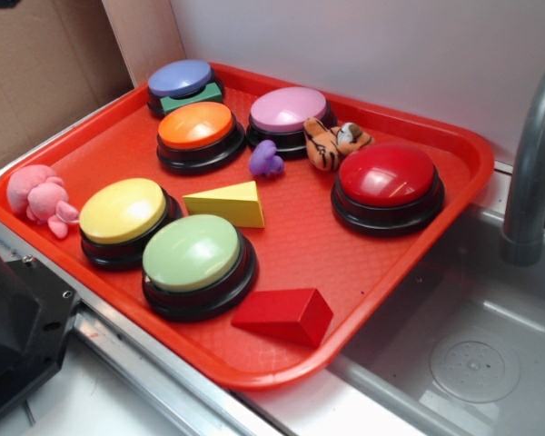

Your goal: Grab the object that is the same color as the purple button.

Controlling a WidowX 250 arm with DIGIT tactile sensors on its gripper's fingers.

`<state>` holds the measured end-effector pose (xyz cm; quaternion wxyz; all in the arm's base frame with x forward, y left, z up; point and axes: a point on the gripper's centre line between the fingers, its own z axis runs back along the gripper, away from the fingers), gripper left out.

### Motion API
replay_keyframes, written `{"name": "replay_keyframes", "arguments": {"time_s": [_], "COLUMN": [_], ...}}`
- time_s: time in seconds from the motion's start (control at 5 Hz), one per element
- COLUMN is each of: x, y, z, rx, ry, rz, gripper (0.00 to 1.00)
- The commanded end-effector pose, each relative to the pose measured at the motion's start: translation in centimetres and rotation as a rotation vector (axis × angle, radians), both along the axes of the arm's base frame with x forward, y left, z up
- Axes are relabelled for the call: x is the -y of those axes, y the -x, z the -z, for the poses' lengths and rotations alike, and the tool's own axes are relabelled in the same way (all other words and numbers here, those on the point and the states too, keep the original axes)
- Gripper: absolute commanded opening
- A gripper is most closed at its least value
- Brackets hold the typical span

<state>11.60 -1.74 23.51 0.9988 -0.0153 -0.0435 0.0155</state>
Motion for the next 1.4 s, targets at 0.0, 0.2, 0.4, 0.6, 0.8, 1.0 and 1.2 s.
{"name": "replay_keyframes", "arguments": {"time_s": [0.0,0.2,0.4,0.6,0.8,1.0,1.2], "x": [0.0,-0.1,0.0,0.2,0.6,1.2,1.5], "y": [0.0,-2.3,-5.7,-8.9,-11.3,-12.9,-14.2], "z": [0.0,1.0,2.8,5.0,7.7,10.2,12.2], "rx": [0.000,0.020,0.043,0.080,0.089,0.126,0.159], "ry": [0.000,0.021,0.032,0.021,0.008,0.024,0.008], "rz": [0.000,-0.004,-0.040,-0.192,-0.318,-0.476,-0.633], "gripper": [1.00,1.00,1.00,1.00,1.00,1.00,1.00]}}
